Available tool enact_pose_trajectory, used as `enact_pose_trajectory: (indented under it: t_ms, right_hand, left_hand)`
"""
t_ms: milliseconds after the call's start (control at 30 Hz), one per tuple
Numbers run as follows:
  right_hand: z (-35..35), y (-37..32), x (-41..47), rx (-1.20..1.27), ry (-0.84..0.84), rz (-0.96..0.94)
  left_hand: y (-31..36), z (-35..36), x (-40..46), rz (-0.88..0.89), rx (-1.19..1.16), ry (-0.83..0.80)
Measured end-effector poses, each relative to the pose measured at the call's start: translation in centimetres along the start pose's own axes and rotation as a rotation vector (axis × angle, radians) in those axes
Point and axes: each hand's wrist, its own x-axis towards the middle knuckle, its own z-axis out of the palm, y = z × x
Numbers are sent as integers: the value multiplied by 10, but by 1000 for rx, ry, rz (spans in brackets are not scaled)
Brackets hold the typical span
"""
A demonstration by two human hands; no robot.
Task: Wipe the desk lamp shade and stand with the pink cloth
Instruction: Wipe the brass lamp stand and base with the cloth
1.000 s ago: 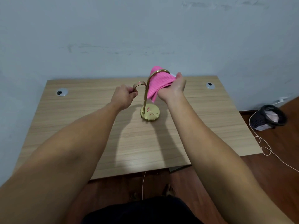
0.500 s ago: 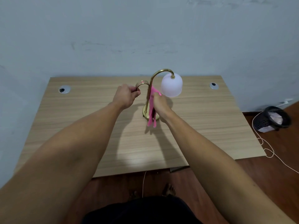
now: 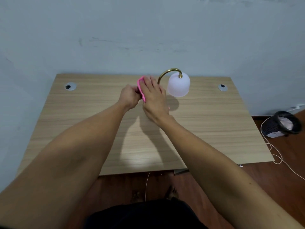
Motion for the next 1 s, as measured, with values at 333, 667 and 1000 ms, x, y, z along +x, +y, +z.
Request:
enact_pose_trajectory:
  t_ms: [333, 667, 1000]
  right_hand:
    - [-9, 10, 8, -289, -140, -106]
    - [-11, 8, 2, -485, -72, -112]
    - [-12, 4, 2, -150, 3, 56]
  left_hand:
    - [-11, 9, -2, -1, -96, 20]
    - [-12, 10, -1, -12, -123, -4]
    - [-9, 11, 1, -17, -164, -36]
